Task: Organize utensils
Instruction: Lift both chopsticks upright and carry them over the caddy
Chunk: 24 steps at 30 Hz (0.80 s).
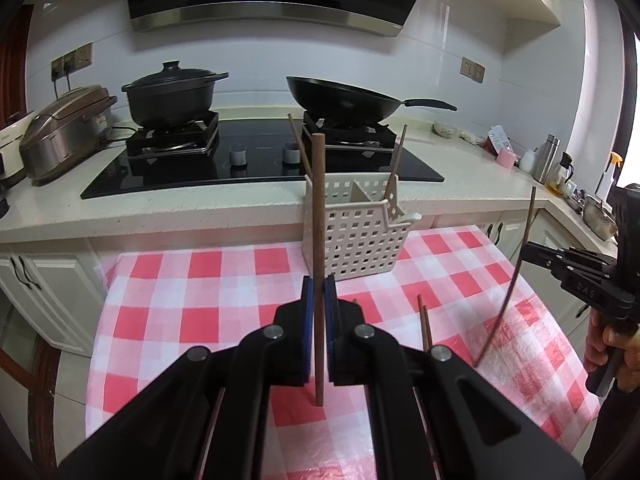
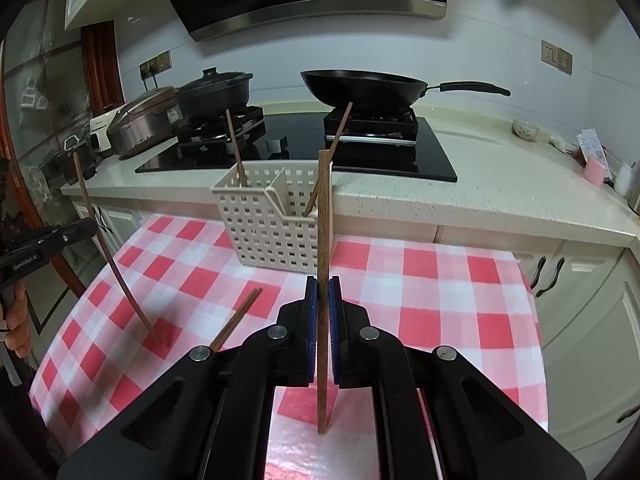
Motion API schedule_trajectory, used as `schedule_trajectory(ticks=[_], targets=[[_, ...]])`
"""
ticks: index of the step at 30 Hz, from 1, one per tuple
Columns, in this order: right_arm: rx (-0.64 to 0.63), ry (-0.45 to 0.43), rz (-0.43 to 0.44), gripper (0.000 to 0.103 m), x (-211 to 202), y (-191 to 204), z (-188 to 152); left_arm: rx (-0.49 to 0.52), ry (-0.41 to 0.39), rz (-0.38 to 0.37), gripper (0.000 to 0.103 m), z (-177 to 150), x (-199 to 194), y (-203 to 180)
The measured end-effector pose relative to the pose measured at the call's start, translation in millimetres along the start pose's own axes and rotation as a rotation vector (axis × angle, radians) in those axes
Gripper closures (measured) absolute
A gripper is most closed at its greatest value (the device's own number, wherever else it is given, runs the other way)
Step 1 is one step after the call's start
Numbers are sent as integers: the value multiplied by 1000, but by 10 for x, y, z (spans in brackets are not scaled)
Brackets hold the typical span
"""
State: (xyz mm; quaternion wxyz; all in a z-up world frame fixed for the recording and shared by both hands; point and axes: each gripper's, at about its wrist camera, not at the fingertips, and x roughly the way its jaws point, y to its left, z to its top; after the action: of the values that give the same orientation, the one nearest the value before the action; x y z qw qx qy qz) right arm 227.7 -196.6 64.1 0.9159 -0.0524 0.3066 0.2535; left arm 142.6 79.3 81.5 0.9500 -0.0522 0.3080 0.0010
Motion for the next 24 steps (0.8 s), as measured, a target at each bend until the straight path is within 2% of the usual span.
schedule_trajectory(ticks=[8, 19, 24], targets=[[-12, -37, 22, 97, 9, -27, 530, 25, -38, -49, 98, 571, 9, -45], [-30, -127, 42, 97, 16, 16, 1578, 102, -128, -27, 98, 1582, -81, -217], [-38, -142, 55, 97, 158, 108, 1911, 123, -149, -19, 98, 1942, -3, -276]])
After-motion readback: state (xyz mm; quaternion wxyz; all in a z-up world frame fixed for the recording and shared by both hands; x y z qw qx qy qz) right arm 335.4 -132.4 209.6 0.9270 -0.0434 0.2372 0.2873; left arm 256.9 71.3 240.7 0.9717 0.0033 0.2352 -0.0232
